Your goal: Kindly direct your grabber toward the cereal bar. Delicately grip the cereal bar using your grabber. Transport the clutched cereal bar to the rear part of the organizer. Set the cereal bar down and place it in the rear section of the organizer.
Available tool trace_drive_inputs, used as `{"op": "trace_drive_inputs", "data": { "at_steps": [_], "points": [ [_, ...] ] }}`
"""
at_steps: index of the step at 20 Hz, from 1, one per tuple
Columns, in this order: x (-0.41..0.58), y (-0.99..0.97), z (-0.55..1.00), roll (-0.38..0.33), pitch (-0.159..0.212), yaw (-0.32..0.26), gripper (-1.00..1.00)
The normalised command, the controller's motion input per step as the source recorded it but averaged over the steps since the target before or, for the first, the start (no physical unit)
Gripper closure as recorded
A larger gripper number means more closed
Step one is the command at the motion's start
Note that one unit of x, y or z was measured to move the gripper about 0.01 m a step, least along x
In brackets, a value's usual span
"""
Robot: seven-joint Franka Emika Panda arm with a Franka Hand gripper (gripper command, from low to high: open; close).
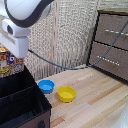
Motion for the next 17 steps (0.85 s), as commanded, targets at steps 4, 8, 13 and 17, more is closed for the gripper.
{"op": "trace_drive_inputs", "data": {
  "at_steps": [4,8,13,17],
  "points": [
    [0.545,0.13,-0.18,-0.016,0.011,-0.074,1.0],
    [0.412,-0.02,-0.08,-0.008,0.057,-0.021,-1.0],
    [0.148,0.07,0.0,-0.029,0.097,0.0,-1.0],
    [0.207,-0.05,0.15,0.011,0.063,-0.015,-1.0]
  ]
}}
